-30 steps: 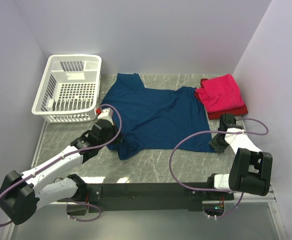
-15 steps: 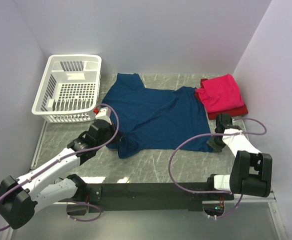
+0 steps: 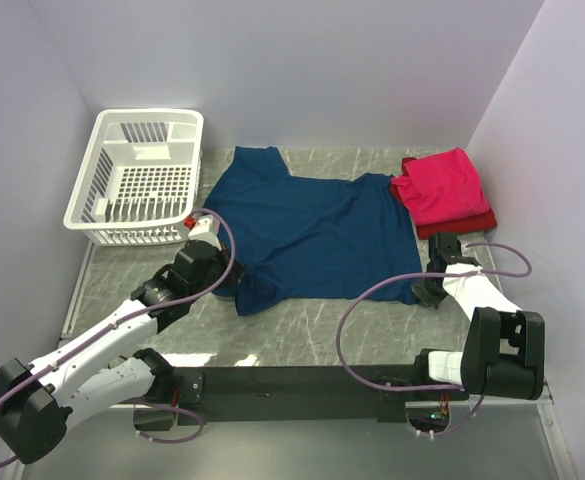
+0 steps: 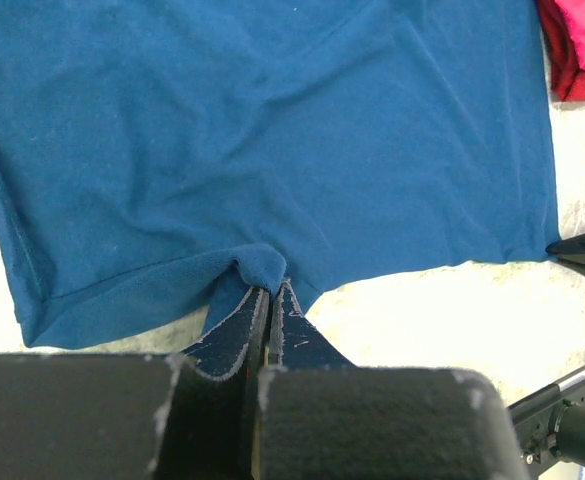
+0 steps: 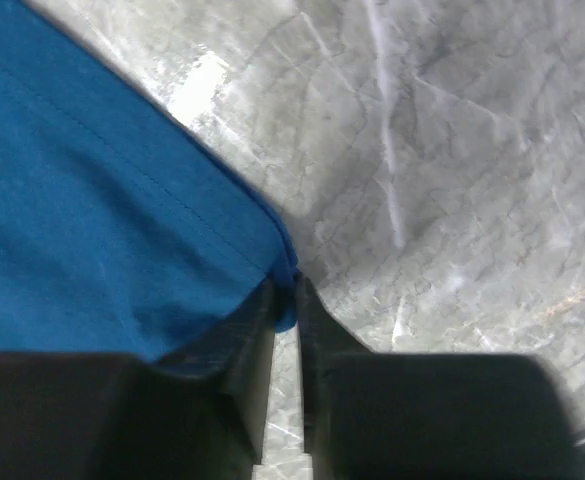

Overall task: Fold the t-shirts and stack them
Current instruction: Flatten the tshirt out, then fold the tshirt

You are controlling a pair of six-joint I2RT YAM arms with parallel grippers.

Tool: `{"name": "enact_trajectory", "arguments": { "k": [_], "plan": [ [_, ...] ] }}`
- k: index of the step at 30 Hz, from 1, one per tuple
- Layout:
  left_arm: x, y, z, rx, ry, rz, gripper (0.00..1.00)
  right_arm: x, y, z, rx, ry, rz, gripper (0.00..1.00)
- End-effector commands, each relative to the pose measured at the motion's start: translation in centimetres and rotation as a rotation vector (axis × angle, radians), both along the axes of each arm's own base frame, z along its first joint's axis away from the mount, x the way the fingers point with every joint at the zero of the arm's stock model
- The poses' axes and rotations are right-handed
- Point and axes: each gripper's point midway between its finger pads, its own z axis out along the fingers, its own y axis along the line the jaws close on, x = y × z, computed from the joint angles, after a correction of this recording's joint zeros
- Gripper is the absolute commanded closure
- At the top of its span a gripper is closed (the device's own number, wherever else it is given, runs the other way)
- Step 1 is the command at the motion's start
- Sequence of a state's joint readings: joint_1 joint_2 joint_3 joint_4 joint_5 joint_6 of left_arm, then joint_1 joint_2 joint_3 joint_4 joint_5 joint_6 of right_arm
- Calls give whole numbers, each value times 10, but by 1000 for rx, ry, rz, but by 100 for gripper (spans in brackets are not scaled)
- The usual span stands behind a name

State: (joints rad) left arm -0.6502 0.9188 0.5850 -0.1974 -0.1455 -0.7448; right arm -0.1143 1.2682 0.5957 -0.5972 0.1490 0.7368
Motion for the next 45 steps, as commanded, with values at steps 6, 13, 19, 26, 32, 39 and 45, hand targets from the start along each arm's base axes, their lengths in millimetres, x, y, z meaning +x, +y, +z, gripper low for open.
{"name": "enact_trajectory", "arguments": {
  "k": [6,13,19,26,32,39,45],
  "plan": [
    [2,1,9,-11,-33,2,100,2,-7,24,-68,-48,7,100],
    [-12,0,8,-48,0,-25,99,4,-11,61,-103,-138,19,100],
    [-33,-1,7,-98,52,-65,100,3,-1,77,-52,-208,30,100],
    [-54,8,17,-136,67,-71,99,-5,2,111,-58,-268,57,100],
    [-74,8,24,-177,98,-112,99,-14,6,137,-52,-310,84,100],
    [-78,13,30,-226,88,-82,99,-14,6,143,-62,-345,101,100],
    [-39,0,41,-209,17,-33,99,22,8,136,-46,-381,137,100]
  ]
}}
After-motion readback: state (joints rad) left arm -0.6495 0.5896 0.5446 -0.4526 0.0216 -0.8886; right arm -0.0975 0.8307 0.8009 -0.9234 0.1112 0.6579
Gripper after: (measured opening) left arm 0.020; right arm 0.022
